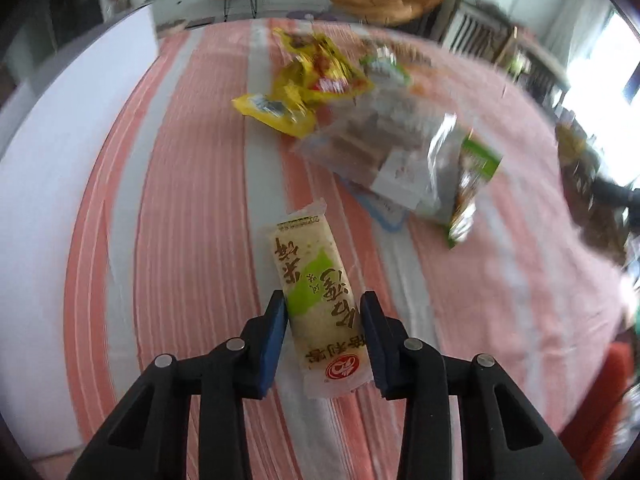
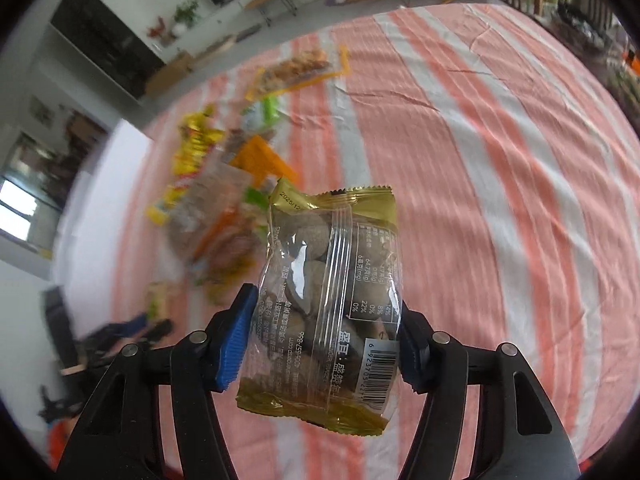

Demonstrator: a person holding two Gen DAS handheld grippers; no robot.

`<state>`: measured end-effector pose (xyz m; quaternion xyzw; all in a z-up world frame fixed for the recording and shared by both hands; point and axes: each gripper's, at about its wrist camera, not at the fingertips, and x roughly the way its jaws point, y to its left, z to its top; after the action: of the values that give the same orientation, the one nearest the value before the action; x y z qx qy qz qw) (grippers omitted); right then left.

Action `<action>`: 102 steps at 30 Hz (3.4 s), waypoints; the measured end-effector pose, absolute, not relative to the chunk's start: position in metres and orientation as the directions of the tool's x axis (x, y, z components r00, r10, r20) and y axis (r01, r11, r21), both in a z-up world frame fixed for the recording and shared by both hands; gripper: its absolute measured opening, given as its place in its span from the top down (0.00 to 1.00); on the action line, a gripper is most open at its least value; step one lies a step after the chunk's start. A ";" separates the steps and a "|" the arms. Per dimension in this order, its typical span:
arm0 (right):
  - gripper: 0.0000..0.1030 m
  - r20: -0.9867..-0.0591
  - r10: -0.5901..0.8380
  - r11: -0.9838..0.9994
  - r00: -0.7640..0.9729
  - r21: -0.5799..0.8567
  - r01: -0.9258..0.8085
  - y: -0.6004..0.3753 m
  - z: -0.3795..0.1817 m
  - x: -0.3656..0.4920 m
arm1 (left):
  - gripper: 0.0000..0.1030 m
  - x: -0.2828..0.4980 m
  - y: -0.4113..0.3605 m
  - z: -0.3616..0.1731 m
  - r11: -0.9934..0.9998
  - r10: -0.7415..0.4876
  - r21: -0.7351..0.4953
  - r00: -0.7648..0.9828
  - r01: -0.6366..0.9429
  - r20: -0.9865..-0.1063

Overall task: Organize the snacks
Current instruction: 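Carry both packets to the white box and open both tools inside, then return both tools over the table toward the remaining snacks, then lower the right tool over the green-topped sausage packet and position fingers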

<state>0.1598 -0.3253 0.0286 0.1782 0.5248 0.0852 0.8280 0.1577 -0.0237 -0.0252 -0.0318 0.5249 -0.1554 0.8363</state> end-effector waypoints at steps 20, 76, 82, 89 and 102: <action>0.29 -0.578 0.787 0.603 0.216 0.644 -0.471 0.075 0.138 0.193 | 0.10 0.123 0.273 0.095 0.944 0.098 -0.114 0.595 -0.309 -0.798; 0.09 -0.779 -0.065 0.996 0.623 -0.014 0.086 -0.280 -0.051 0.117 | 0.00 0.150 -0.039 -0.062 0.991 -0.087 -0.011 0.578 0.135 -0.811; 0.09 -0.779 -0.064 0.996 0.623 -0.014 0.086 -0.280 -0.051 0.117 | 0.00 0.150 -0.038 -0.061 0.991 -0.088 -0.012 0.578 0.134 -0.811; 0.08 -0.780 -0.057 0.997 0.623 -0.006 0.082 -0.281 -0.052 0.117 | 0.00 0.150 -0.038 -0.061 0.991 -0.090 -0.014 0.578 0.134 -0.811; 0.07 -0.782 -0.058 0.997 0.620 -0.009 0.081 -0.281 -0.052 0.119 | 0.00 0.148 -0.036 -0.062 0.993 -0.079 -0.011 0.580 0.120 -0.810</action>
<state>0.1189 -0.2806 -0.0521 0.0133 0.4340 -0.0385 0.9000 0.1482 -0.0357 -0.0617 0.0224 0.4546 -0.0561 0.8886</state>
